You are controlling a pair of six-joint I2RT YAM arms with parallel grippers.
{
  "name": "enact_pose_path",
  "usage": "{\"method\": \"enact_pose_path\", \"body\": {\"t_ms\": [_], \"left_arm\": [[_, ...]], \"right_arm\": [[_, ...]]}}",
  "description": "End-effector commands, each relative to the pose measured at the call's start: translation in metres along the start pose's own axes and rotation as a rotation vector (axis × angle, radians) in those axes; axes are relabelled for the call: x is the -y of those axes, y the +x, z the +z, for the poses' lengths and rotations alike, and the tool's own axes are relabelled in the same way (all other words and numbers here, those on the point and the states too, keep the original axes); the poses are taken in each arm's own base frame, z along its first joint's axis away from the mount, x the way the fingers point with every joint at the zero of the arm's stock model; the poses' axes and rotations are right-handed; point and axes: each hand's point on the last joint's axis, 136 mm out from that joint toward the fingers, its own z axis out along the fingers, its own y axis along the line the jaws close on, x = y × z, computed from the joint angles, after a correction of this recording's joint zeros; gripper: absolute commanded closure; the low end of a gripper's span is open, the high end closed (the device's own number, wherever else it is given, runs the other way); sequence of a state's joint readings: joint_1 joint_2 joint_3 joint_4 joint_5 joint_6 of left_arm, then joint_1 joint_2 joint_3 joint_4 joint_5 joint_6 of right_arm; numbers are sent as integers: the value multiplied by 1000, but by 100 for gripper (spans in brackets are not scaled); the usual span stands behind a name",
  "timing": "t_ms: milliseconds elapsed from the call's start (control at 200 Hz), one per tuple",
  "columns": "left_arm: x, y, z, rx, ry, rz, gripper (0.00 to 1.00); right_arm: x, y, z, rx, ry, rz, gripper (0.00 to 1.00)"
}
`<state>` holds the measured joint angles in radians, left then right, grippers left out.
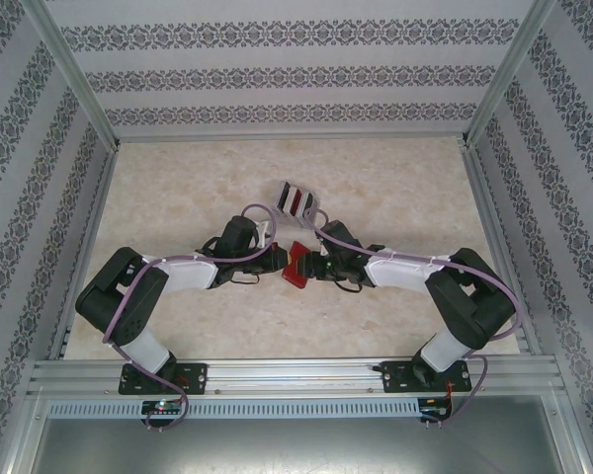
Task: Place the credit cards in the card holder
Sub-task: Open the button on the card holder.
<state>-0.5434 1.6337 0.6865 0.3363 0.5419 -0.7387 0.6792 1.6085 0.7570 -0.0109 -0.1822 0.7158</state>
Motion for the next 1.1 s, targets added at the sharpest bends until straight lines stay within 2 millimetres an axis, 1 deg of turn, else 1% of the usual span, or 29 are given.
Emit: {"method": "enact_pose_path", "body": {"t_ms": [0,70,115,185,200,265,320,425,540,630,679,754,794,829,859,864,869,884,894,899,909,949,1009,1094], "left_arm": [[1,6,4,-16,9,-3,100],[3,7,4,-22,21,-10,100],[4,6,3,-18,25,-12,100],[2,5,2,-8,13,-7,100],[1,4,2,-6,7,-6,100],[-2,4,0,-2,-17,-7,100],[-4,4,-1,1,-29,-9,100],[-9,3,-3,19,-62,-12,100],[-19,4,-4,20,-110,-33,100],[-27,5,-6,25,-153,-50,100],[-35,4,-7,35,-193,-62,100],[-41,5,-9,40,-224,-68,100],[-43,5,-11,43,-234,-73,100],[-43,4,-12,50,-238,-73,100],[-43,3,-14,60,-241,-71,100],[-43,3,-15,62,-242,-71,100],[-44,3,-15,63,-245,-71,100],[-44,2,-16,69,-248,-70,100],[-45,2,-16,72,-250,-70,100],[-45,2,-17,72,-253,-69,100],[-45,2,-17,76,-255,-68,100],[-48,1,-20,90,-273,-68,100],[-49,-1,-24,101,-290,-66,100],[-47,-3,-28,118,-285,-63,100]], "right_arm": [[-3,-7,6,29,35,43,39],[-5,-9,11,30,41,52,39],[-2,-10,13,28,78,52,43],[5,-8,13,34,135,48,57],[6,-8,13,34,141,48,58],[10,-7,10,58,182,40,69],[10,-8,9,67,184,33,75],[7,-8,5,71,175,23,81],[3,-12,0,114,143,12,88],[-2,-15,-1,121,119,-28,95],[-5,-17,-3,124,107,-37,96],[-9,-18,-6,135,76,-49,96],[-9,-19,-7,138,71,-57,93],[-9,-21,-7,136,73,-60,89],[-6,-21,-9,131,82,-57,79],[-6,-21,-9,131,82,-57,79],[-6,-22,-10,131,83,-56,75],[-5,-21,-10,130,87,-55,68],[-4,-21,-11,130,90,-52,65],[-4,-21,-11,130,90,-52,65],[-3,-21,-12,131,94,-52,60],[-3,-20,-15,132,94,-50,52],[-3,-18,-16,131,88,-39,46],[-9,-17,-17,107,71,-27,44]]}}
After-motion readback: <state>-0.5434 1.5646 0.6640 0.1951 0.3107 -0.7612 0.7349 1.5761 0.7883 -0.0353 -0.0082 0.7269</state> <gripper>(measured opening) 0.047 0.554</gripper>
